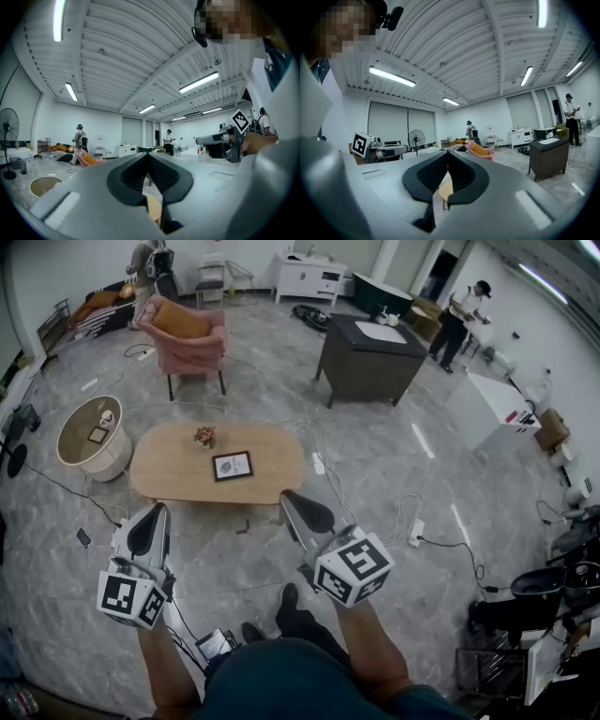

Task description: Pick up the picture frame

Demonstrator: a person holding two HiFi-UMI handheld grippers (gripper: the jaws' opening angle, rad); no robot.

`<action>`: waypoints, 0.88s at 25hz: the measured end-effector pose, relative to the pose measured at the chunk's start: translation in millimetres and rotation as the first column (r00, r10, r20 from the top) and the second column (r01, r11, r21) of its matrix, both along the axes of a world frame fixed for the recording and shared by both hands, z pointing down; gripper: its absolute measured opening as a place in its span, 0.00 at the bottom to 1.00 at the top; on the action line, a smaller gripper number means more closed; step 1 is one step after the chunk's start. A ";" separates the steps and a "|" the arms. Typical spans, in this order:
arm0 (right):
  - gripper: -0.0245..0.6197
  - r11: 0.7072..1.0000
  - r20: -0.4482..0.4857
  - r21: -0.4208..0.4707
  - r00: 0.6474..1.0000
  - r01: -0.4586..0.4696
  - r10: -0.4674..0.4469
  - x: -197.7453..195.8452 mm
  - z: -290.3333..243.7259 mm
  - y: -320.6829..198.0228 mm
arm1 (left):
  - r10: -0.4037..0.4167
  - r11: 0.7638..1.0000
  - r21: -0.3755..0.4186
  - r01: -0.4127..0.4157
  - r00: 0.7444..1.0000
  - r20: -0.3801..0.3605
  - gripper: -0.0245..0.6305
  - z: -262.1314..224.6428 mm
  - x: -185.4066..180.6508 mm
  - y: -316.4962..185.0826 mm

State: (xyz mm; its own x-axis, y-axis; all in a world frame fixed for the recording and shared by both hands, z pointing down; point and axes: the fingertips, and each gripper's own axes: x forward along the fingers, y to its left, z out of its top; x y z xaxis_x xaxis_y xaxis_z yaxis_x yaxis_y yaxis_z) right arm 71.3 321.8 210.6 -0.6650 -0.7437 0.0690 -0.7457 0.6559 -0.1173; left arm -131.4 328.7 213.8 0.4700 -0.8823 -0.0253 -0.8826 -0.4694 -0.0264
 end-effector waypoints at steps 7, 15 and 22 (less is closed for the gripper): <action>0.05 0.999 0.026 -0.023 0.999 0.039 -0.038 6.7 7.4 -75.2 | -0.057 0.998 -0.032 0.058 0.998 0.028 0.04 5.1 1.9 -56.6; 0.05 0.991 0.054 -0.028 0.990 0.132 -0.131 17.6 8.2 -171.2 | -0.133 0.990 -0.049 0.135 0.989 0.058 0.04 7.1 23.3 -128.6; 0.05 0.977 0.072 -0.031 0.975 0.212 -0.210 20.0 9.0 -232.6 | -0.200 0.978 -0.051 0.204 0.976 0.084 0.04 4.4 33.6 -173.3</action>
